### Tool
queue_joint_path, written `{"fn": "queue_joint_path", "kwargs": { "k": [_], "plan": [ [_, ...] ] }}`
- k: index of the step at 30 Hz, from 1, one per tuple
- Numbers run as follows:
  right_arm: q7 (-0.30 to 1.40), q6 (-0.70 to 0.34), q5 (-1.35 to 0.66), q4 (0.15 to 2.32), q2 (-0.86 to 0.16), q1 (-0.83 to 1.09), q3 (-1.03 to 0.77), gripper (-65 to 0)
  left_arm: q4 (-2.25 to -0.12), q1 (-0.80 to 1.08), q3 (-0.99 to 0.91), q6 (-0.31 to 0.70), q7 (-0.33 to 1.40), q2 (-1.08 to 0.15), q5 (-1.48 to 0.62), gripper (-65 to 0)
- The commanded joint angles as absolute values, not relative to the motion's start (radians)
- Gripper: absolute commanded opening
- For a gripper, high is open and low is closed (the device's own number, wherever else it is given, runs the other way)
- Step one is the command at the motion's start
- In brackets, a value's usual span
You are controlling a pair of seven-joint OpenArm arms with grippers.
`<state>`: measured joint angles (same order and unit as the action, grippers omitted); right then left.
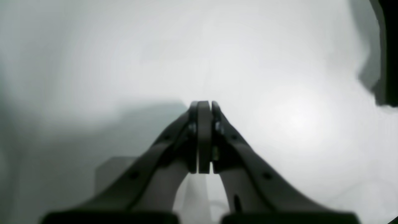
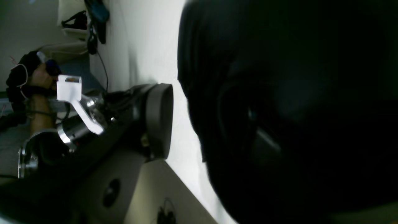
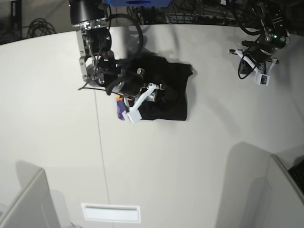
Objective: Fold the T-shirt properly
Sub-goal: 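Press the folded end down with the right gripper and release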
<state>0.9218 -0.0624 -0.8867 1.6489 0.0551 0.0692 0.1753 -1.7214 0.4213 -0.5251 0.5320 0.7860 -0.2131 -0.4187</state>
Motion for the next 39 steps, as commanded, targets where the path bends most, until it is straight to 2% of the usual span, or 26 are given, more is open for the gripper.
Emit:
{"fn": "queue_joint_path", "kwargs": {
  "k": [1, 5, 11, 16, 17, 18, 20, 22, 26, 32, 39],
  "plan": [
    [0.909, -0.070, -0.911, 1.666, 0.067, 0.050, 0.177, -36.6, -1.735, 0.423, -0.533, 0.539, 0.769, -0.225, -0.427, -65.0],
    [0.917, -0.068, -0.911, 1.646, 0.104, 0.004, 0.182, -36.6, -1.735, 0.417, -0.539, 0.539, 0.809, -0.229, -0.427, -65.0],
    [0.917, -0.068, -0.915, 1.592, 0.111, -0.140, 0.334, -36.6, -1.735, 0.414, -0.541, 0.539, 0.820, -0.229, -0.427, -65.0],
    [1.004, -0.068, -0.917, 1.796, 0.059, -0.143, 0.374, -37.5, -1.735, 0.414, -0.641, 0.541, 0.822, -0.229, -0.427, -65.0],
    [1.012, -0.064, -0.912, 1.847, 0.048, -0.116, 0.351, -40.4, -1.735, 0.415, -0.668, 0.545, 0.822, -0.229, -0.427, -65.0],
    [1.010, -0.047, -0.912, 1.900, 0.035, -0.077, 0.312, -46.7, -1.735, 0.415, -0.704, 0.564, 0.822, -0.229, -0.427, -65.0],
    [1.000, 0.002, -0.911, 1.968, 0.015, -0.005, 0.219, -65.0, -1.735, 0.418, -0.779, 0.622, 0.823, -0.229, -0.427, -65.0],
    [0.993, 0.025, -0.909, 1.971, -0.005, 0.042, 0.151, -65.0, -1.733, 0.421, -0.840, 0.693, 0.823, -0.229, -0.427, -65.0],
    [0.963, 0.065, -0.875, 1.885, -0.050, 0.079, 0.071, -65.0, -1.728, 0.426, -0.914, 0.698, 0.823, -0.228, -0.426, -65.0],
    [0.929, 0.064, -0.803, 1.738, -0.056, 0.082, 0.074, -65.0, -1.684, 0.435, -0.928, 0.698, 0.823, -0.229, -0.426, -65.0],
    [0.905, 0.071, -0.802, 1.725, -0.048, 0.073, 0.188, -65.0, -1.684, 0.437, -0.924, 0.698, 0.823, -0.226, -0.426, -65.0]
  ]
}}
